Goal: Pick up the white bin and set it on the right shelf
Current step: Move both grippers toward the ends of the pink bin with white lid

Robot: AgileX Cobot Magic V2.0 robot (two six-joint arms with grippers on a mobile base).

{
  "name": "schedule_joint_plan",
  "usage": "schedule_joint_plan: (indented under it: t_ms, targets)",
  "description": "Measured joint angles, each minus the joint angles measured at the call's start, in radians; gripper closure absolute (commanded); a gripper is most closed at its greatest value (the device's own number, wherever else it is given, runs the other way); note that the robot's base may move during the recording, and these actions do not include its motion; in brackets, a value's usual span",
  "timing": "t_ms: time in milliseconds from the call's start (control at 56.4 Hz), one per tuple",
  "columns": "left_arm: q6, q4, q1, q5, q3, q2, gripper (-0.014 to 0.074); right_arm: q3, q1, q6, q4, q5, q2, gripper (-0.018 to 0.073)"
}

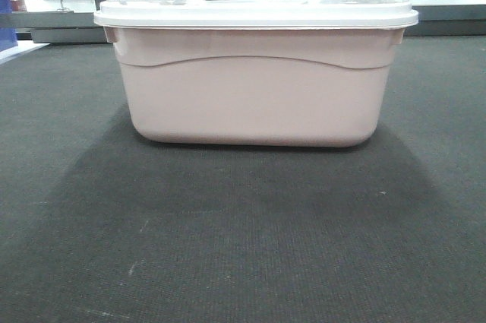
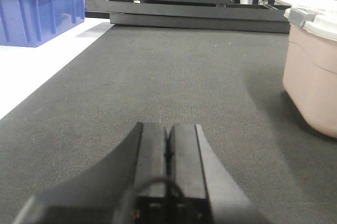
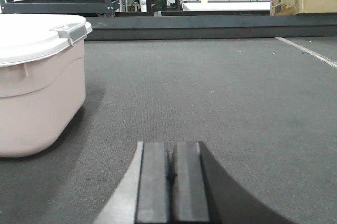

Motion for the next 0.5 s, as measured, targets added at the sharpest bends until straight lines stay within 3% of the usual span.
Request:
schedule_joint_plan:
  t_ms: [496]
  targets:
    - [0.000, -0.008, 0.000, -0.019, 0.000, 0.000, 0.0724, 0.000, 0.000, 0.000, 0.000, 0.000, 0.000, 0.0491]
